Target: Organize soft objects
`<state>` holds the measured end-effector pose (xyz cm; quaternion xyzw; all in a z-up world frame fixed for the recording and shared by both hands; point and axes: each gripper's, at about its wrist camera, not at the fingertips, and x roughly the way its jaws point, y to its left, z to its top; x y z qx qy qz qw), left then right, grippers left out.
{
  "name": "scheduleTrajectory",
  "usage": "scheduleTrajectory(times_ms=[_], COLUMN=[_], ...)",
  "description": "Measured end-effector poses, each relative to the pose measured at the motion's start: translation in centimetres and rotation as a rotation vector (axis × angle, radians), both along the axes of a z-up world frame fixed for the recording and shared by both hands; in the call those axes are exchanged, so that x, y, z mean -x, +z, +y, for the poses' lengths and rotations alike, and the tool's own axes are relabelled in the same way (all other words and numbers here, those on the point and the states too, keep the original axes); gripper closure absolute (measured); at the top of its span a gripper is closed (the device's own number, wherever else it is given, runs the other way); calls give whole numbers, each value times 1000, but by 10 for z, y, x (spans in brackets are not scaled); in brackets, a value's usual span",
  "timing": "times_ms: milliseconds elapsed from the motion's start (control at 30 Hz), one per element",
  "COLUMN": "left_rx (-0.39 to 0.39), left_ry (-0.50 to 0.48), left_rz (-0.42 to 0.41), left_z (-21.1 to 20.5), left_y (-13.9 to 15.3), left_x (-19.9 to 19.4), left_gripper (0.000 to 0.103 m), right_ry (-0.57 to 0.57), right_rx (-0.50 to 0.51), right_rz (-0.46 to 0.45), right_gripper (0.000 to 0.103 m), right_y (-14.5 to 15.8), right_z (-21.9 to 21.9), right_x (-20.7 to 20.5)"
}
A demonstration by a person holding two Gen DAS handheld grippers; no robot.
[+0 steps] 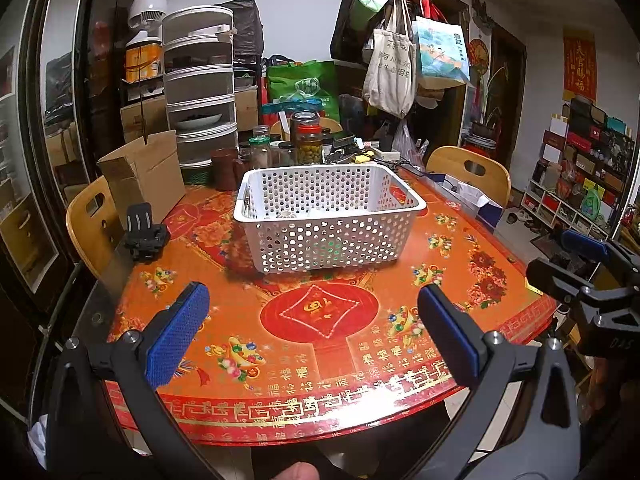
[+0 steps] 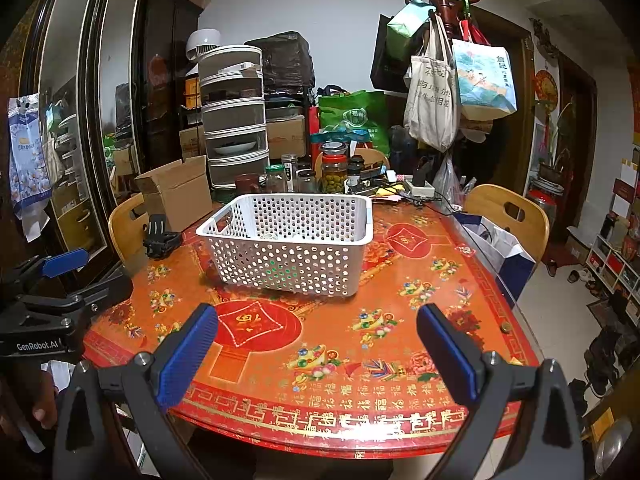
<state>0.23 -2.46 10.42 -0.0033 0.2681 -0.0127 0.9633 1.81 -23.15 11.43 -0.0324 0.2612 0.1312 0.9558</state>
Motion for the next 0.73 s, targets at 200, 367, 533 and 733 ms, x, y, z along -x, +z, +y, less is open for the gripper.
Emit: scheduleTrajectory(times_ms=[200, 367, 533, 733], left_rx=[0, -5, -9, -9], left_ry=[1, 1, -2, -9], left_rz=[0, -1, -7, -16], left_z=[-1, -2, -4, -2], left_y=[0, -1, -5, -7], left_x=[0, 0, 1, 3], left_gripper=[0, 0, 0, 0], right_ry=[0, 0, 1, 6], right_rx=[0, 0, 1, 1], right_rz=[0, 0, 1, 3], right_gripper=[3, 3, 3, 3], right_y=[1, 1, 0, -5], right_z=[-1, -1, 0, 5], right_x=[0, 0, 0, 3])
